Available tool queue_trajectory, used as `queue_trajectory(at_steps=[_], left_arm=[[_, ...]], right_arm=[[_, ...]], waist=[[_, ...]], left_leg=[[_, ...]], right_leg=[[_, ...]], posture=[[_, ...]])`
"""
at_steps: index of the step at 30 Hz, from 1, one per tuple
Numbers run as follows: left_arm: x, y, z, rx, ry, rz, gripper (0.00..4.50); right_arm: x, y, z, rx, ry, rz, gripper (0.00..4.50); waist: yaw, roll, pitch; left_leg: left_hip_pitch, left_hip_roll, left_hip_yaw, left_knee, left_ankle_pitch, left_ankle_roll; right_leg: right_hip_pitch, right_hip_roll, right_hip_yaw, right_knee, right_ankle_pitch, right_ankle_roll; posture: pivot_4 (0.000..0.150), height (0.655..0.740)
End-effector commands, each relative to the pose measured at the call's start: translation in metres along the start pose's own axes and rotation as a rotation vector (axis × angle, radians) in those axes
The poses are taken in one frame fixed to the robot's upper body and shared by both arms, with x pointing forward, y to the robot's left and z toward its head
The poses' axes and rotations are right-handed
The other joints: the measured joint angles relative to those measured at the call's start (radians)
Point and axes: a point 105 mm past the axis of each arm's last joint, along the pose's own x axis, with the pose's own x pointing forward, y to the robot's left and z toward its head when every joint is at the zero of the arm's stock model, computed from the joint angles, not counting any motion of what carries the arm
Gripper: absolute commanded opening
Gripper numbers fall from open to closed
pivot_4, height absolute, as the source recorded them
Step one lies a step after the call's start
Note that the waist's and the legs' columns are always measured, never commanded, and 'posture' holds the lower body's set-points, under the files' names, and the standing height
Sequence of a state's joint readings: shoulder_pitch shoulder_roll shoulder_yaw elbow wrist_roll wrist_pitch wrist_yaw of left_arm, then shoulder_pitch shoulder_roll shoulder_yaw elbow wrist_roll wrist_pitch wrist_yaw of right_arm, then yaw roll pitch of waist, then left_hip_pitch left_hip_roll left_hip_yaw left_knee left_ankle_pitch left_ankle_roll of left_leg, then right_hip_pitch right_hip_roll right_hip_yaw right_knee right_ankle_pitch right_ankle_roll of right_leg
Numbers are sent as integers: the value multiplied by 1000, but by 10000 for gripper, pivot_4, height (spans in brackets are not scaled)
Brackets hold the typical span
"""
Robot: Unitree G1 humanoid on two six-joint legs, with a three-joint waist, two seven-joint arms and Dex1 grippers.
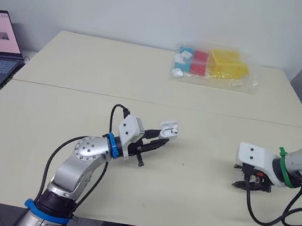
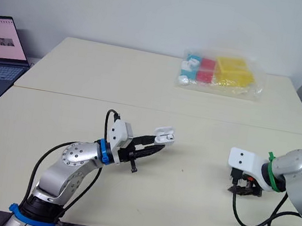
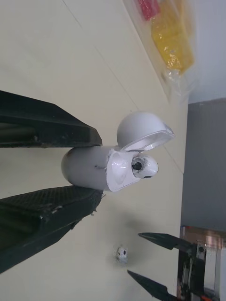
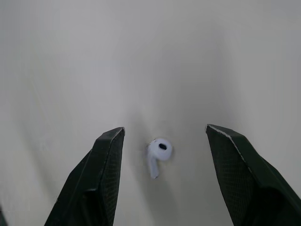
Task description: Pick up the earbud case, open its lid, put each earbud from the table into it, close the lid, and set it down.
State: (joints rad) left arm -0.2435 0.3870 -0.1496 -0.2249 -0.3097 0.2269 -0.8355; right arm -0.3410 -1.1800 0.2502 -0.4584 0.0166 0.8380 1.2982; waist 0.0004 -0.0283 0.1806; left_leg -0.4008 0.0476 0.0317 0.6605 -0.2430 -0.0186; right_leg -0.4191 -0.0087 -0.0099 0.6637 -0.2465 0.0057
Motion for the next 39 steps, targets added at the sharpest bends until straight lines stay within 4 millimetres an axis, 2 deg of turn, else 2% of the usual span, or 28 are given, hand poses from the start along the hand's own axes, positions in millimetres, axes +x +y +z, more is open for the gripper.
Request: queue_trajectory(at_steps=[1, 9, 24, 27, 32, 39], left_arm=[[3, -2, 9, 28, -39, -3, 7475], [5, -3, 8, 26, -45, -1, 7475], [5, -5, 8, 27, -47, 2, 7475], [5, -5, 7, 28, -45, 2, 7475], [5, -5, 7, 29, -43, 0, 7475], [5, -4, 7, 31, -42, -1, 7475]], right_arm=[[3, 0, -5, -22, 54, -18, 28450], [15, -8, -15, -18, 98, -15, 28450], [23, -10, -16, -8, 90, 2, 28450], [25, -10, -13, -15, 86, 2, 22516], [28, -9, -11, -21, 80, 5, 4778], [25, -9, -12, -35, 82, 6, 4021]], waist=[[0, 0, 0], [-1, 0, 0], [-3, 0, 0], [-4, 0, 0], [-4, -1, -1], [-4, -1, -1]], left_leg=[[0, 0, 0, 0, 0, 0], [0, 0, 0, 0, 0, 0], [1, 0, 1, 1, 0, 0], [1, 0, 1, 1, 0, 0], [1, 0, 0, 1, 0, 0], [1, 0, 1, 1, 0, 0]], right_leg=[[0, 0, 0, 0, 0, 0], [-1, 0, 0, 0, 0, 0], [0, 1, 0, 1, 0, 0], [0, 1, 0, 1, 0, 1], [0, 1, 0, 1, 0, 0], [0, 1, 0, 1, 1, 1]], posture=[[1500, 7354], [1500, 7354], [1500, 7354], [1500, 7354], [1500, 7354], [1500, 7354]])
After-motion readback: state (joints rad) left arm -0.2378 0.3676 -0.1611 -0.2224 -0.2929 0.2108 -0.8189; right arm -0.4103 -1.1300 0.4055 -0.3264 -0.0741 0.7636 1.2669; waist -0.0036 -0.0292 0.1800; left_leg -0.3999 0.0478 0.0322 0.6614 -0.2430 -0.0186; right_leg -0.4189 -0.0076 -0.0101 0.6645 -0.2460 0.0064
